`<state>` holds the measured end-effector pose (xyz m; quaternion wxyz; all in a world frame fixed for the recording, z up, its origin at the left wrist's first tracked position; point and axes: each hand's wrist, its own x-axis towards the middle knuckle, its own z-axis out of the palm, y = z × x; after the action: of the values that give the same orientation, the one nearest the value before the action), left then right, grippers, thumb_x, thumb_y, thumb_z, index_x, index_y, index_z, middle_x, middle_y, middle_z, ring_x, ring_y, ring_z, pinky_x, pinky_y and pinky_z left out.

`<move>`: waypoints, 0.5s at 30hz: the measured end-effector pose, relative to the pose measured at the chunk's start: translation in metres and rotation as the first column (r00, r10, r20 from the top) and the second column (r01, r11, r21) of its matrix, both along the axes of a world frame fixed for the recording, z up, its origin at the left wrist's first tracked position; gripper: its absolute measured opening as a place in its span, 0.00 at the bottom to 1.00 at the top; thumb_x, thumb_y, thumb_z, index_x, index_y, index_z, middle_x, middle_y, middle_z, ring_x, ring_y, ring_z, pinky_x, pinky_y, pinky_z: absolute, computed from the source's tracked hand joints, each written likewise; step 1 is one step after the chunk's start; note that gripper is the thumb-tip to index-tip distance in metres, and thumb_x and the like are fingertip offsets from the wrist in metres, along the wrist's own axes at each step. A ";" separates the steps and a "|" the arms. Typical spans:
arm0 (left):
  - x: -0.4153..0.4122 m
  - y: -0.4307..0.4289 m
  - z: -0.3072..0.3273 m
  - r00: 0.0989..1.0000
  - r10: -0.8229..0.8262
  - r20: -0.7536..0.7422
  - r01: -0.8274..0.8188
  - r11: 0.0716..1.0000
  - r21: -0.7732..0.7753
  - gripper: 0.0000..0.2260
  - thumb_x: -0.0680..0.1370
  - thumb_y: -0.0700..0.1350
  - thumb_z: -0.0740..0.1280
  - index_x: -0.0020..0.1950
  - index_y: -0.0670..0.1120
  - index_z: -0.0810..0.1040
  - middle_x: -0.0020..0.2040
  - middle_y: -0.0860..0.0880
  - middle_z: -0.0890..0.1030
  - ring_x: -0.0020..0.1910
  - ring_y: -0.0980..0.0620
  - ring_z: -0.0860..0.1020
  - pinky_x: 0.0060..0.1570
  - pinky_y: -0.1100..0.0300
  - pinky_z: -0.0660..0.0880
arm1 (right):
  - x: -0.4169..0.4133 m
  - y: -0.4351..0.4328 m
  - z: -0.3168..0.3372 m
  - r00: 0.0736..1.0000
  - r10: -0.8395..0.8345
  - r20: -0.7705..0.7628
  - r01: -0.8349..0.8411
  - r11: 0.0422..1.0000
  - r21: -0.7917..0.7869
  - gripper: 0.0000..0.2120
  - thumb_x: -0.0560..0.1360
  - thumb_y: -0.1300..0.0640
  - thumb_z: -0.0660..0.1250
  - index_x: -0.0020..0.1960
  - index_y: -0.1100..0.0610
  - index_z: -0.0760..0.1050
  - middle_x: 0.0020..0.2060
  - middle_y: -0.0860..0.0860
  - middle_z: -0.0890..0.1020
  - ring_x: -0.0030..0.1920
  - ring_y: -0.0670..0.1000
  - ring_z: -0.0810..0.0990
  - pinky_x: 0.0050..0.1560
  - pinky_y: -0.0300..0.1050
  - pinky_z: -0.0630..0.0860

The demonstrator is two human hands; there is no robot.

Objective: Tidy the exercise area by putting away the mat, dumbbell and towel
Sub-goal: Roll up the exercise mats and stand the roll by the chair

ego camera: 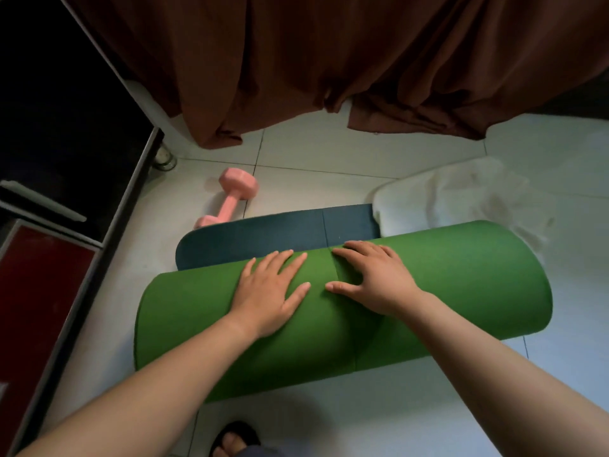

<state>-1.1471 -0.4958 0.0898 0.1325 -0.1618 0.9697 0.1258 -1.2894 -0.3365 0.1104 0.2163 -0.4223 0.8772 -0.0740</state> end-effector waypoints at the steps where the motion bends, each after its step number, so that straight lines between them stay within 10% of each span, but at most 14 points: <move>1: -0.006 -0.003 -0.001 1.000 -0.023 0.011 0.023 0.999 0.022 0.33 0.72 0.66 0.37 0.75 0.58 0.53 0.75 0.53 0.60 0.74 0.52 0.57 0.72 0.49 0.53 | -0.008 -0.002 0.002 1.000 -0.008 0.030 0.008 1.000 0.010 0.40 0.66 0.24 0.52 0.70 0.45 0.65 0.70 0.47 0.67 0.70 0.50 0.64 0.70 0.48 0.59; 6: -0.053 -0.009 -0.003 0.982 -0.190 0.012 0.187 0.973 0.135 0.36 0.71 0.69 0.38 0.76 0.55 0.53 0.73 0.51 0.63 0.71 0.51 0.63 0.68 0.53 0.61 | -0.059 -0.014 -0.001 0.973 -0.204 0.107 0.201 0.979 0.042 0.25 0.74 0.38 0.62 0.64 0.53 0.73 0.61 0.52 0.77 0.61 0.53 0.74 0.59 0.46 0.70; 15: -0.094 -0.011 -0.038 0.962 -0.266 -0.069 0.274 0.939 0.209 0.37 0.70 0.70 0.40 0.76 0.56 0.51 0.72 0.52 0.64 0.68 0.51 0.66 0.64 0.54 0.65 | -0.154 -0.026 -0.066 0.883 -0.457 0.106 0.443 0.886 0.135 0.29 0.70 0.47 0.72 0.67 0.56 0.69 0.64 0.57 0.73 0.62 0.57 0.72 0.59 0.44 0.68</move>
<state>-1.2415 -0.5065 0.0513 0.1462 -0.0095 0.9657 0.2144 -1.4437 -0.3620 0.0445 0.2742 -0.1889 0.9373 -0.1033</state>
